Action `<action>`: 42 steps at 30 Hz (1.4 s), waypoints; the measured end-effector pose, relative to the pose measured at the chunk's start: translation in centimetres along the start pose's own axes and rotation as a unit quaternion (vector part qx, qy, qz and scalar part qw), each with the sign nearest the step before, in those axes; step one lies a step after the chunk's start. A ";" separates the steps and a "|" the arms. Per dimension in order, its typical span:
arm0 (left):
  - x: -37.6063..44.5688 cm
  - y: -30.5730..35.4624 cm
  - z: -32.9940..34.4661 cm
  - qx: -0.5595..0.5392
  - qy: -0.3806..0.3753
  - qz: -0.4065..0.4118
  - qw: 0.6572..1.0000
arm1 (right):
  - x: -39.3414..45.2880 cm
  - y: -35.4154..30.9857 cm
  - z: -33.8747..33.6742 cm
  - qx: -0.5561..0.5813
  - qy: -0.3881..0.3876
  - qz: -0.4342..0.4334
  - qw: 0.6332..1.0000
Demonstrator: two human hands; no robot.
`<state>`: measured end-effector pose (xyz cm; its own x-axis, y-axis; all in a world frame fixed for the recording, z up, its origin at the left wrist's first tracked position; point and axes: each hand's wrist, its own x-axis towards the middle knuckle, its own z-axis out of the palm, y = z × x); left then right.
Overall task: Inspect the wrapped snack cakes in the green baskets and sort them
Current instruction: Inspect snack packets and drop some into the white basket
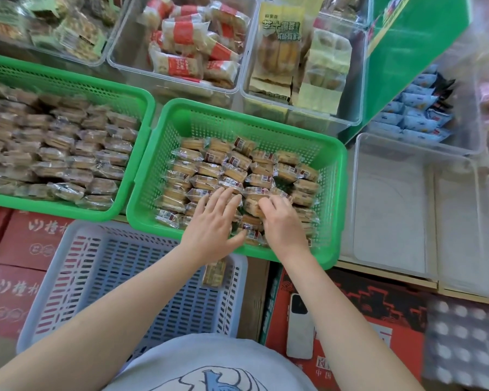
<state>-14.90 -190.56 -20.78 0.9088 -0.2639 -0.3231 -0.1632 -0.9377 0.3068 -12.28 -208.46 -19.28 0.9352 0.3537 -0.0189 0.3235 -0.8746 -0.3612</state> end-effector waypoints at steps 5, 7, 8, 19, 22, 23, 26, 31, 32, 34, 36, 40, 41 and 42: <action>0.9 0.0 0.2 0.007 -0.038 -0.018 0.999 | 0.2 -0.8 -0.4 -0.031 -0.009 0.009 0.999; 0.9 0.0 0.5 0.004 -0.028 -0.029 0.999 | 0.7 -1.5 -0.1 -0.052 -0.014 0.027 0.998; 0.9 -0.1 0.6 0.002 -0.024 -0.030 0.999 | 1.0 -1.9 0.1 -0.065 -0.025 0.035 0.997; 0.5 -0.1 0.5 0.023 -0.004 0.013 1.000 | 3.9 -1.0 0.4 -0.029 -0.044 0.081 0.995; 0.7 -0.1 0.4 0.025 -0.031 0.009 0.999 | 5.1 -0.4 1.0 -0.061 -0.046 0.078 0.994; 0.7 -0.1 0.3 0.026 -0.042 0.006 0.999 | 5.2 -0.3 1.3 -0.081 -0.055 0.073 0.992; 0.8 0.0 0.2 0.026 -0.062 0.000 0.998 | 5.5 -0.1 1.7 -0.106 -0.055 0.068 0.991; 0.8 0.0 0.2 0.027 -0.064 -0.001 0.998 | 6.2 -0.6 1.2 -0.157 -0.093 0.074 0.980; 0.8 0.0 0.2 0.025 -0.064 -0.002 0.998 | 6.3 -0.7 1.1 -0.159 -0.099 0.075 0.979; 0.8 0.0 0.2 0.019 -0.058 -0.003 0.998 | 6.3 -1.1 0.9 -0.160 -0.105 0.084 0.978; 0.9 0.0 0.2 0.012 -0.053 -0.004 0.999 | 6.0 -1.5 0.9 -0.149 -0.102 0.095 0.979; 0.9 -0.1 0.2 0.006 -0.056 -0.007 0.998 | 5.2 -1.2 1.2 -0.064 -0.106 0.131 0.984; 0.9 -0.1 0.1 0.006 -0.057 -0.007 0.998 | 5.0 -0.9 1.2 -0.036 -0.101 0.135 0.985; 0.8 0.0 0.1 0.006 -0.058 -0.007 0.998 | 4.9 -0.6 1.2 -0.008 -0.092 0.135 0.987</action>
<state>-14.18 -190.78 -21.19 0.8611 -0.2734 -0.4286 -0.1551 -0.9441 0.2908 -8.03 -205.82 -20.33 0.9460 0.1606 -0.2817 0.0702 -0.9496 -0.3056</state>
